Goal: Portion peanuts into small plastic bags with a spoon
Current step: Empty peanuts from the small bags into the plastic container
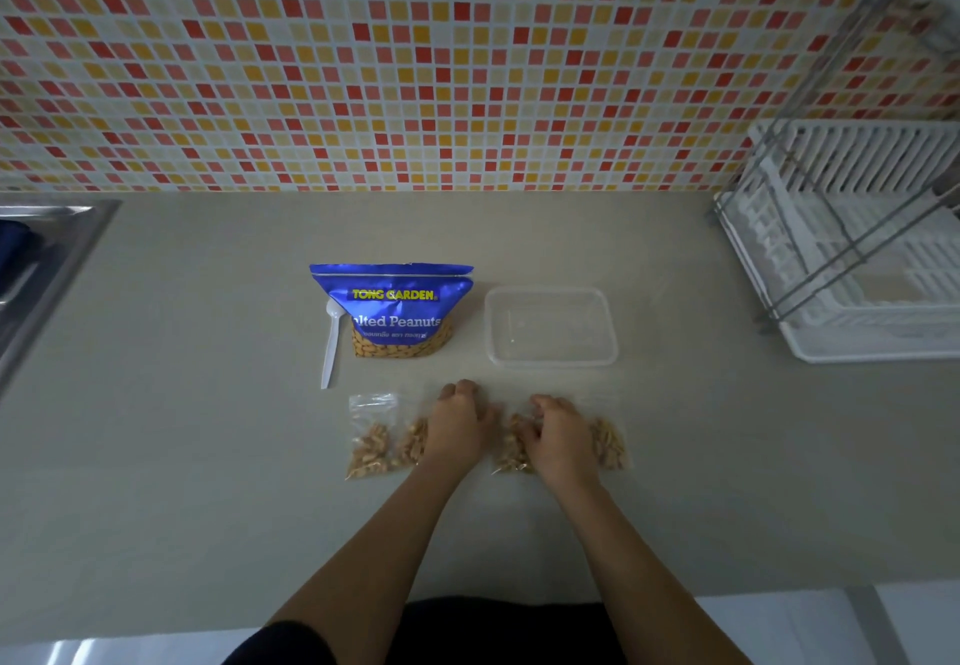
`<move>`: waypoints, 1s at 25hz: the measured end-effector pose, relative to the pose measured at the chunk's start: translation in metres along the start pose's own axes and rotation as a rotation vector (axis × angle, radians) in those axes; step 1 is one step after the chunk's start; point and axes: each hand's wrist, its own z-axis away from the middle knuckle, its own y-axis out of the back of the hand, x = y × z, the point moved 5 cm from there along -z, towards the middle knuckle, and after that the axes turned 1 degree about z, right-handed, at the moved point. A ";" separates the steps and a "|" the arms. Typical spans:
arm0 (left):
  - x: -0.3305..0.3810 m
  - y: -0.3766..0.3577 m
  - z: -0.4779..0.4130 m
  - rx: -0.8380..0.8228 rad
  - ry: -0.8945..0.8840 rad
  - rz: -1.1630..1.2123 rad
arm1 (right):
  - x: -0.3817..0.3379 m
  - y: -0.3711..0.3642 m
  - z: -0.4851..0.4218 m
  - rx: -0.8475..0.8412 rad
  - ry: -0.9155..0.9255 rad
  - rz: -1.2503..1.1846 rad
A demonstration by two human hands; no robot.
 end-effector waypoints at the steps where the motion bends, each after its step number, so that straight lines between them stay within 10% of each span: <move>1: 0.002 -0.003 -0.002 0.001 0.004 0.019 | 0.001 0.000 0.000 -0.002 0.007 -0.004; 15: -0.018 0.004 0.014 -0.175 0.141 0.797 | 0.007 -0.003 -0.002 -0.040 -0.146 -0.687; 25: 0.006 0.015 0.022 -0.161 0.041 0.682 | -0.001 0.002 -0.002 -0.019 -0.088 -0.806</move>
